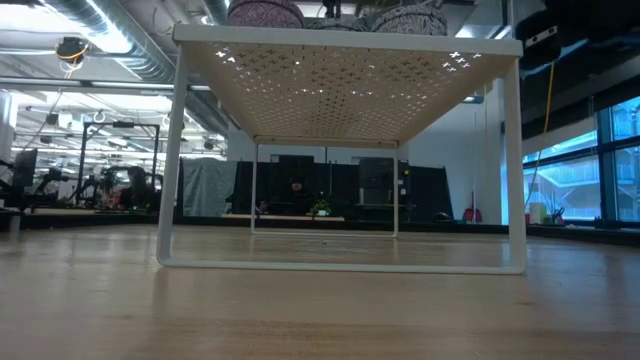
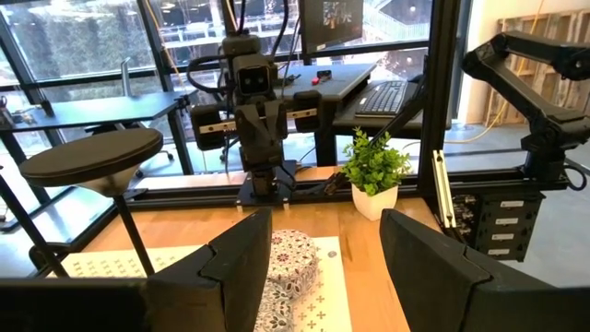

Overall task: Pick & Place candle stick holders
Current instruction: Return to Home Position

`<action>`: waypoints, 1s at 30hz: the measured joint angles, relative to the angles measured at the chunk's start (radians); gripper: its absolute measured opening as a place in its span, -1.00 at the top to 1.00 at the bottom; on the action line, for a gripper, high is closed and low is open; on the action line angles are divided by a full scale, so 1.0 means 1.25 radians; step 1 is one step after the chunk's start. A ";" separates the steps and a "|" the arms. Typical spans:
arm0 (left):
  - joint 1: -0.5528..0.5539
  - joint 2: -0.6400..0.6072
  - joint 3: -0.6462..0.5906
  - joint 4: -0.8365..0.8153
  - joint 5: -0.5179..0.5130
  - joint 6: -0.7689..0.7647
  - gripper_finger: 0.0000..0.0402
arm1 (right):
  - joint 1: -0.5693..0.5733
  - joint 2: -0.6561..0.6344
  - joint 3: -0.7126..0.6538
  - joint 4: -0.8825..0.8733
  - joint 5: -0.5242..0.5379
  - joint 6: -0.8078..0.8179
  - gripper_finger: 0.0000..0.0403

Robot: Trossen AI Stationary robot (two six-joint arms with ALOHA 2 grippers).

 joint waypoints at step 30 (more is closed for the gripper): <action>0.000 0.000 0.000 -0.006 0.000 0.000 0.00 | -0.146 -0.032 -0.140 0.114 0.048 0.042 1.00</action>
